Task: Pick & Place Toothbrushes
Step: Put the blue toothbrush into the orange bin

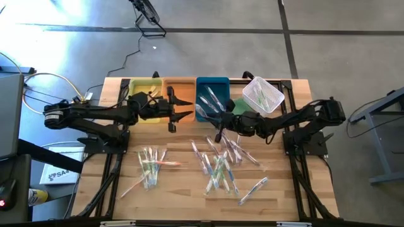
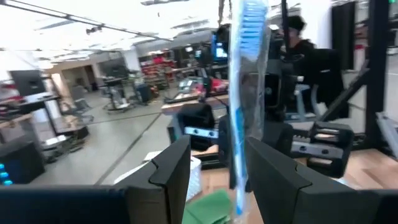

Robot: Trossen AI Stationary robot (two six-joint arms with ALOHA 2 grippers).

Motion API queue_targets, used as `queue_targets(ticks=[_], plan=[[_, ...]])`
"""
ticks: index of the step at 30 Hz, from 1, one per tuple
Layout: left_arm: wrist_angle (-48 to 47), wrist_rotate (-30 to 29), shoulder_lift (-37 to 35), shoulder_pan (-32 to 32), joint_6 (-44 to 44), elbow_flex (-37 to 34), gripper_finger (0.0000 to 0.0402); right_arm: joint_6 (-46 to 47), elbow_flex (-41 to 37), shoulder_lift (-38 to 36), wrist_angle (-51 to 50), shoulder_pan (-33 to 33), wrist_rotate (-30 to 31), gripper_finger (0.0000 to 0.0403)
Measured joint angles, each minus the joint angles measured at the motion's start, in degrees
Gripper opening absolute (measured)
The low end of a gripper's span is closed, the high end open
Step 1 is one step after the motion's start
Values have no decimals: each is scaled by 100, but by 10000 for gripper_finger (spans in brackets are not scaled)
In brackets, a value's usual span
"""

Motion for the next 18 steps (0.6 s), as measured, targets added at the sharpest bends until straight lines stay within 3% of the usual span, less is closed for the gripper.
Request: queue_targets(ticks=[9, 18], plan=[[21, 322, 713, 0, -154, 560, 147, 11, 0, 0, -48, 0, 4, 19], [-5, 798, 863, -4, -161, 750, 147, 11, 0, 0, -146, 0, 24, 19]])
